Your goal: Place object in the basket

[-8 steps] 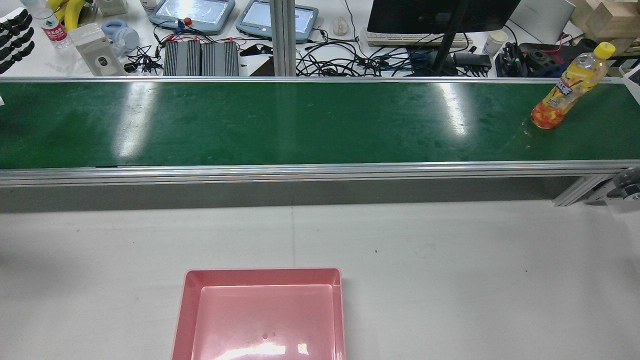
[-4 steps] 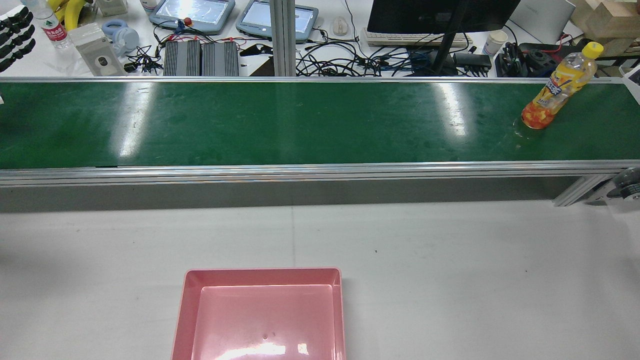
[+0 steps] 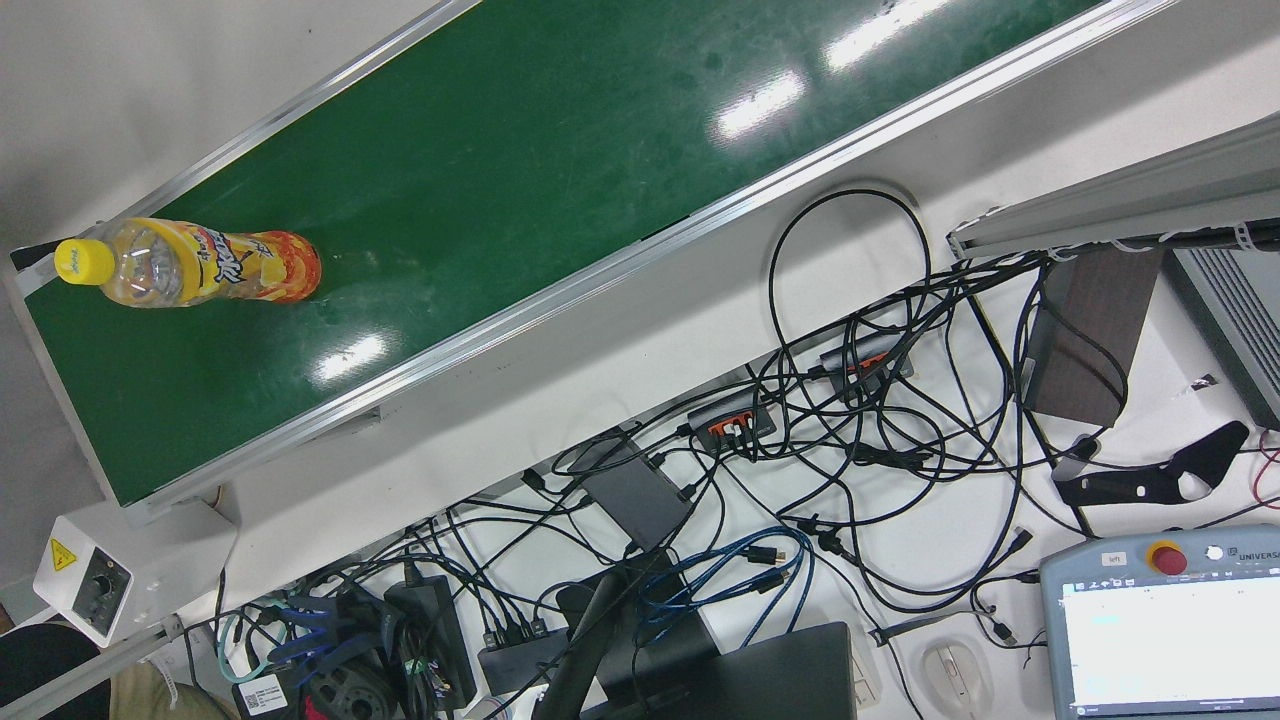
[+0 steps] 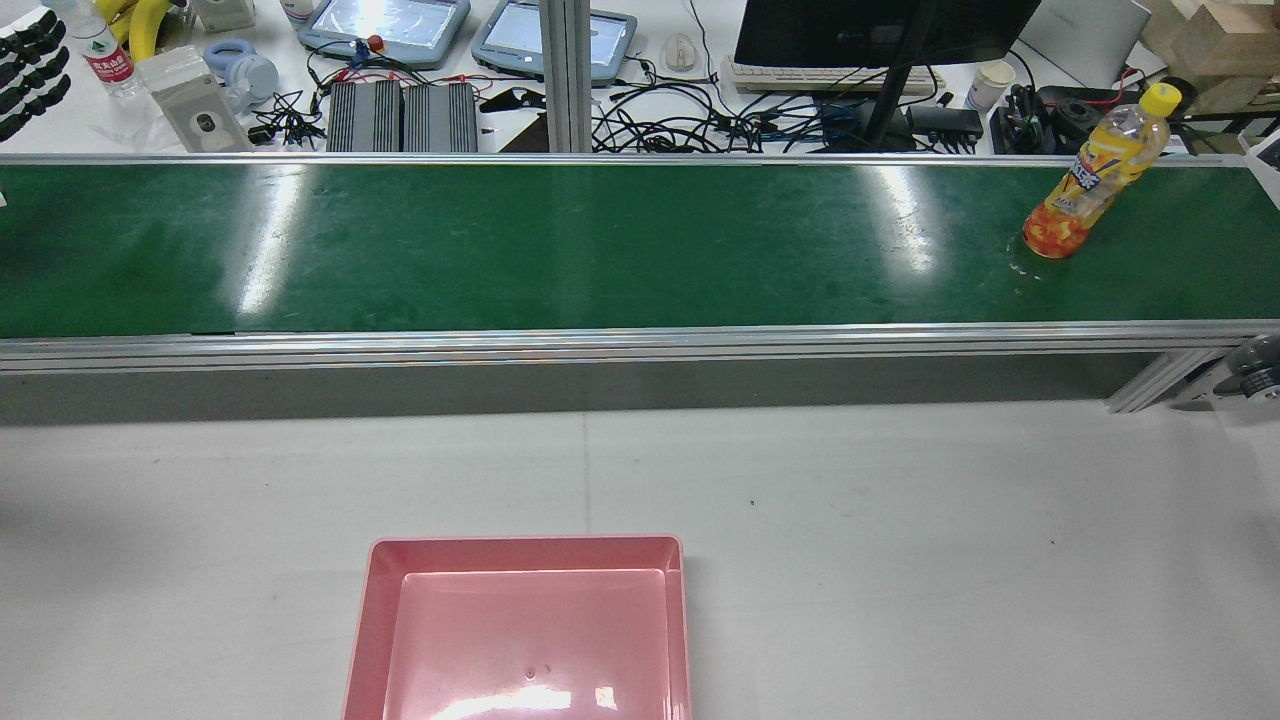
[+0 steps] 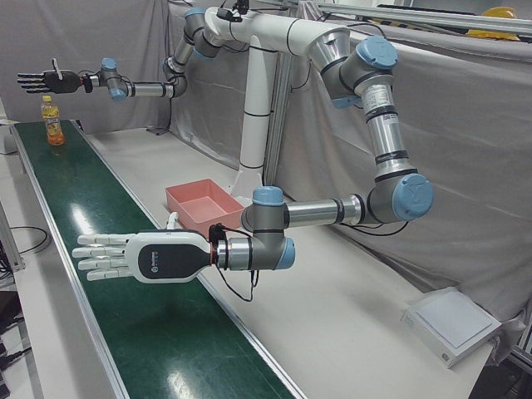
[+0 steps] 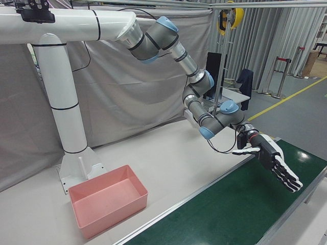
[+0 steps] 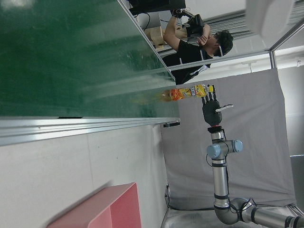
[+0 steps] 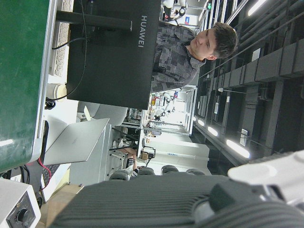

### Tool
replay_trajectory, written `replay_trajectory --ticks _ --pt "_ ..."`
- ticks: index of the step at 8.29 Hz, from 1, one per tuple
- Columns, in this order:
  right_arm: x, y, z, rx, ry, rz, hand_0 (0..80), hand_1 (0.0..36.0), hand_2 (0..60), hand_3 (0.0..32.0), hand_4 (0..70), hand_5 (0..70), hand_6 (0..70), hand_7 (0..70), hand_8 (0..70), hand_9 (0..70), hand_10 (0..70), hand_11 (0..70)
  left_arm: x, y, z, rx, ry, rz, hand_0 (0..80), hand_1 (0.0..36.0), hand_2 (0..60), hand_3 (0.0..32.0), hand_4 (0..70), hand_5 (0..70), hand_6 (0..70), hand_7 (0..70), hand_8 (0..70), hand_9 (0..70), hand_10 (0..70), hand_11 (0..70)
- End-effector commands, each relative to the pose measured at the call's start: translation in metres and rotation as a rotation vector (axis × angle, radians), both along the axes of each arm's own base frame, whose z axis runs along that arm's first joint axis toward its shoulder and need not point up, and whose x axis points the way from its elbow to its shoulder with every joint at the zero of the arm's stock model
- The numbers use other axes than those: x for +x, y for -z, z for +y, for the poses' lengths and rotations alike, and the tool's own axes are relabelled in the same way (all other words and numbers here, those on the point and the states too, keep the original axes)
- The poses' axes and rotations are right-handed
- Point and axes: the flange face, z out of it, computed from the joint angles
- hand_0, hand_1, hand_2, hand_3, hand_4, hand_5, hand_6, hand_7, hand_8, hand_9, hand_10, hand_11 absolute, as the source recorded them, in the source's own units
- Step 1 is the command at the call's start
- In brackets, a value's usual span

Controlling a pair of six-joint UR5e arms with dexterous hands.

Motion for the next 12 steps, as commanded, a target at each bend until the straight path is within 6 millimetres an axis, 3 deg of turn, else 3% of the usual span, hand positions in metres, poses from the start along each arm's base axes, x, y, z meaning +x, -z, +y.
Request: replay_trajectory --ticks 1,12 --pt "0.0 0.001 0.0 0.001 0.0 0.0 0.0 0.0 0.0 0.0 0.0 0.0 0.0 0.0 0.0 0.0 0.0 0.0 -0.001 0.007 0.002 0.009 0.001 0.003 67.1 8.5 0.0 0.0 7.0 1.0 0.0 0.0 0.0 0.0 0.0 0.0" --pt "0.0 0.001 0.0 0.001 0.0 0.0 0.0 0.0 0.0 0.0 0.0 0.0 0.0 0.0 0.0 0.0 0.0 0.0 0.001 0.017 0.005 0.012 -0.003 0.005 64.8 8.1 0.0 0.0 7.1 1.3 0.0 0.0 0.0 0.0 0.0 0.0"
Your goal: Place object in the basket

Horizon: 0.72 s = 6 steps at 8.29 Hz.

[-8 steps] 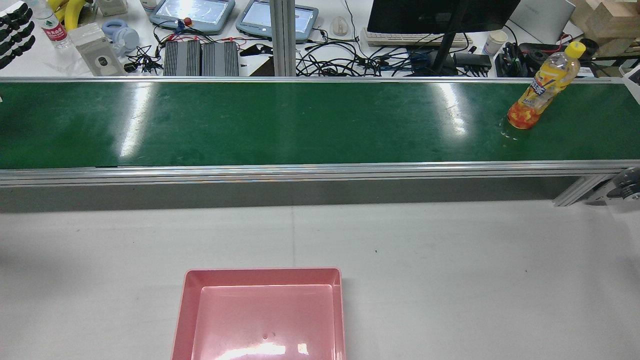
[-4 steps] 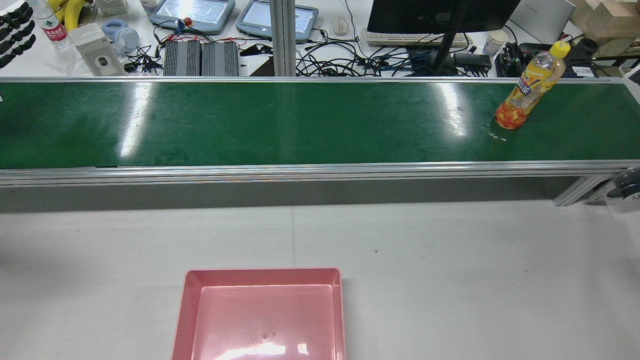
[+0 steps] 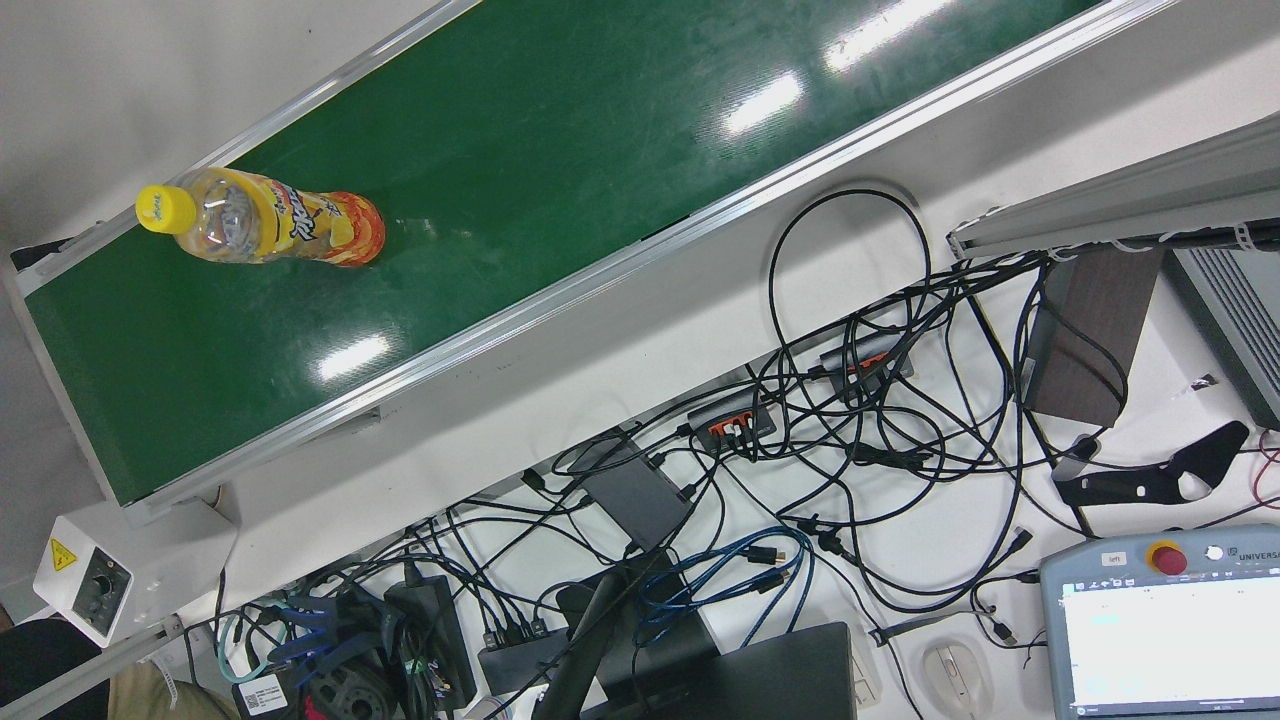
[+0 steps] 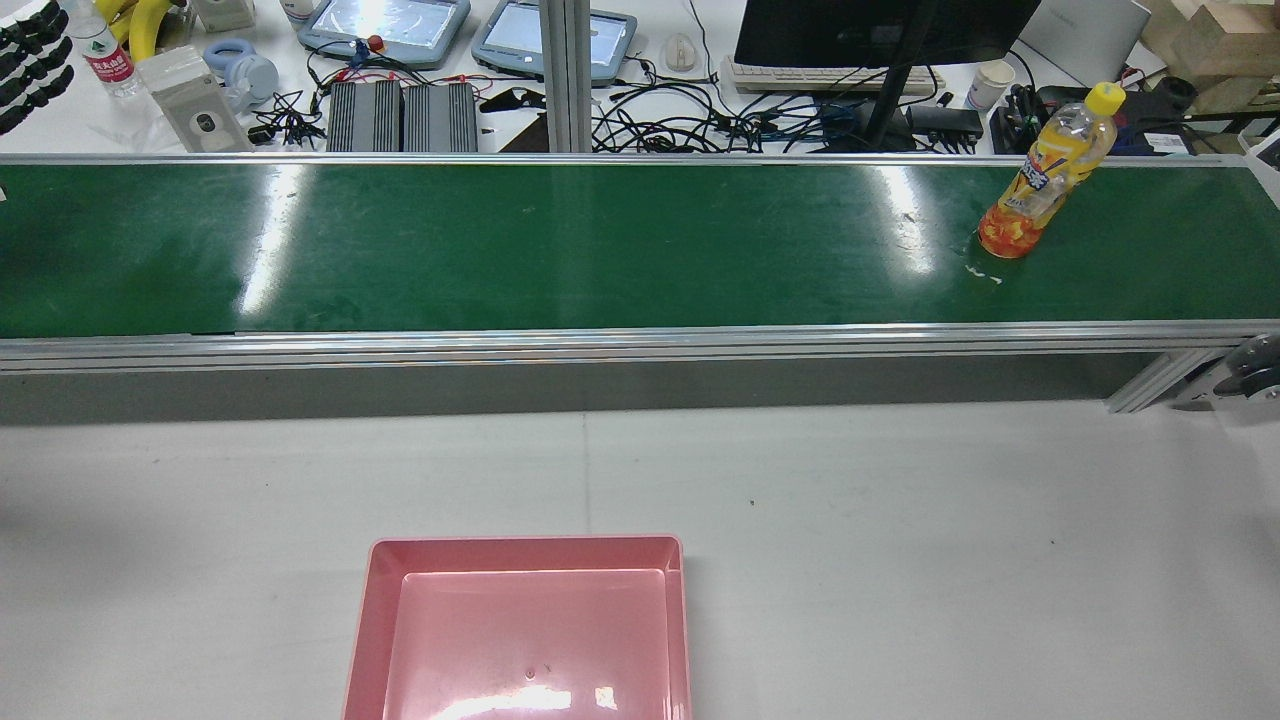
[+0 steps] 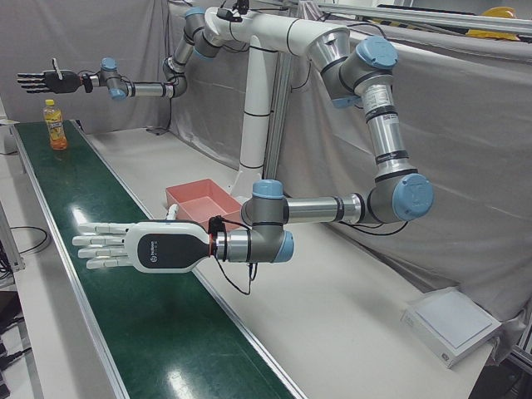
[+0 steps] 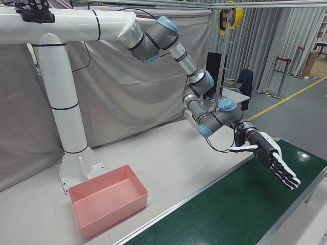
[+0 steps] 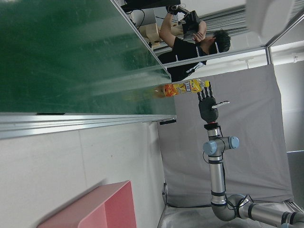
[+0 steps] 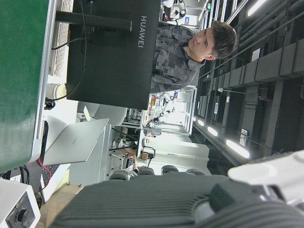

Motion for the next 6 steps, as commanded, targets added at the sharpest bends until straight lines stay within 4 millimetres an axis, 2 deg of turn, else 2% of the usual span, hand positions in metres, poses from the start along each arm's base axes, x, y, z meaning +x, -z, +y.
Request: replay_trajectory --ticks 1,6 --pt "0.0 0.0 0.0 0.0 0.0 0.0 0.0 0.0 0.0 0.0 0.0 0.0 0.0 0.0 0.0 0.0 0.0 0.0 0.0012 0.0003 0.0003 -0.004 -0.001 -0.001 64.8 8.0 0.0 0.0 7.1 1.5 0.0 0.0 0.0 0.0 0.0 0.0" --pt "0.0 0.0014 -0.0009 0.003 0.0 -0.001 0.0 0.0 0.0 0.0 0.0 0.0 0.0 0.0 0.0 0.0 0.0 0.0 0.003 0.0017 -0.0005 -0.005 -0.001 0.0 65.7 8.2 0.0 0.0 7.1 1.2 0.0 0.0 0.0 0.0 0.0 0.0"
